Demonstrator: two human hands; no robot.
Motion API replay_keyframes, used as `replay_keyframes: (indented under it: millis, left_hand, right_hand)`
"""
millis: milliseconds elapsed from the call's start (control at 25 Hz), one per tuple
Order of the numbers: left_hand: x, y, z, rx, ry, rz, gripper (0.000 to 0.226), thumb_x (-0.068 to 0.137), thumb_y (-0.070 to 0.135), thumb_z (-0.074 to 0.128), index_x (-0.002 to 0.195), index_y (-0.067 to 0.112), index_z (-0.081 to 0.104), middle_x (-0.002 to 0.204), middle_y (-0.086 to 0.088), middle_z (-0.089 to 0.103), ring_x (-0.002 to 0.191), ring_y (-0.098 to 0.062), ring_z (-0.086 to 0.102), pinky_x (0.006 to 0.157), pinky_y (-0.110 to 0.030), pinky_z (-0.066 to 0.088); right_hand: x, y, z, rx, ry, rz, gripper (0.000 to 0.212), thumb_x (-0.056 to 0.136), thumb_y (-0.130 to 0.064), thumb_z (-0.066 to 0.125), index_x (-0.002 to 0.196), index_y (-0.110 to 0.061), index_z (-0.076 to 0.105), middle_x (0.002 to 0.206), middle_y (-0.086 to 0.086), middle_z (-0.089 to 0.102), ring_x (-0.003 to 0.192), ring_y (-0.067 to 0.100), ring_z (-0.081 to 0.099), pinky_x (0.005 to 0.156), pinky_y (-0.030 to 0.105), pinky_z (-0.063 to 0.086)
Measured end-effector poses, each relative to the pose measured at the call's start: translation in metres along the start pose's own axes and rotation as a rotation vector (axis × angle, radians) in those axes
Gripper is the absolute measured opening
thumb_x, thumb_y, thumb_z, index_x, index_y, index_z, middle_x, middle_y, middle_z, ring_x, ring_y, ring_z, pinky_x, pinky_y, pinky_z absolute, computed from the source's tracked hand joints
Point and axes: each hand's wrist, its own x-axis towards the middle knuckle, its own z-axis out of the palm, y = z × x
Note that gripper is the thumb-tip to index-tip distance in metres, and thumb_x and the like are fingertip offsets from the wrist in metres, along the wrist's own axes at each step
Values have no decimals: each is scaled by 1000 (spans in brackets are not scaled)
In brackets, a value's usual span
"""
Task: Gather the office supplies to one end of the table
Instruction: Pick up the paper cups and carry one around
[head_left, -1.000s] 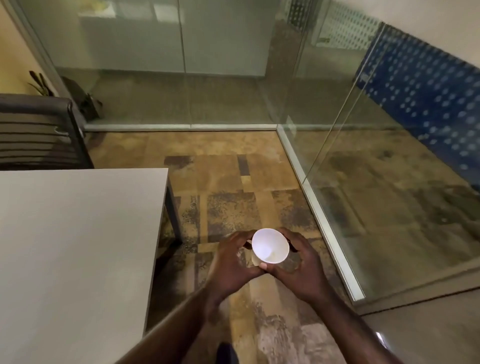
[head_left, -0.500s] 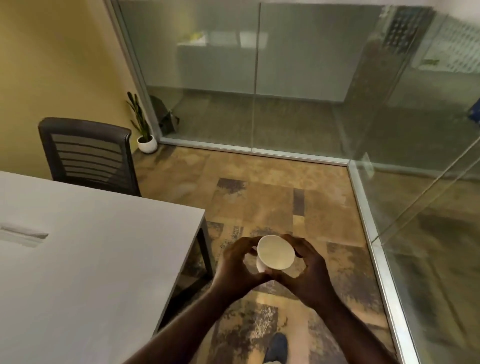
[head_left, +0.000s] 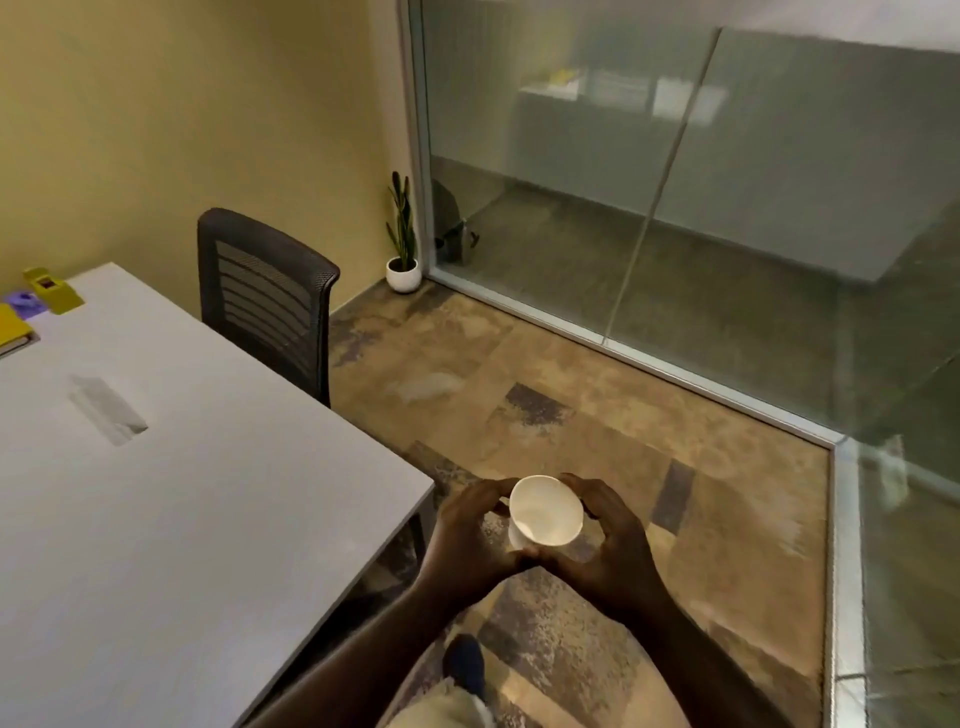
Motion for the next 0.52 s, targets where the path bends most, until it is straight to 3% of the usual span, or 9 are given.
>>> replay_keyframes:
  millis: [160, 320, 440, 520]
  left_hand:
    - [58, -34, 12, 26, 79, -25, 64, 61, 67, 77, 112, 29, 65, 105, 32, 59, 92, 7, 60, 81, -21, 48]
    - [125, -66, 14, 14, 138, -59, 61, 62, 58, 80, 113, 28, 64, 107, 34, 57, 93, 11, 58, 81, -8, 42]
    - [172, -85, 10, 61, 137, -93, 64, 60, 51, 82, 115, 25, 64, 109, 18, 65, 92, 1, 62, 83, -34, 52]
    - [199, -95, 4, 76, 161, -117, 65, 59, 49, 81, 115, 23, 65, 110, 13, 66, 93, -3, 63, 83, -41, 52]
  right_hand:
    - [69, 38, 5, 9, -74, -15, 71, 60, -59, 83, 121, -32, 56, 117, -17, 59, 106, 1, 56, 81, 13, 45]
    - [149, 69, 12, 15, -157, -50, 74, 61, -57, 83, 122, -22, 60, 118, -11, 61, 109, 5, 58, 86, 19, 47]
    - [207, 87, 19, 27, -191, -67, 72, 61, -56, 83, 121, -25, 60, 118, -13, 62, 110, 3, 57, 85, 13, 44]
    - [241, 95, 26, 39, -223, -84, 70, 61, -55, 84, 121, -27, 60, 119, -14, 62, 111, 2, 57, 85, 13, 43]
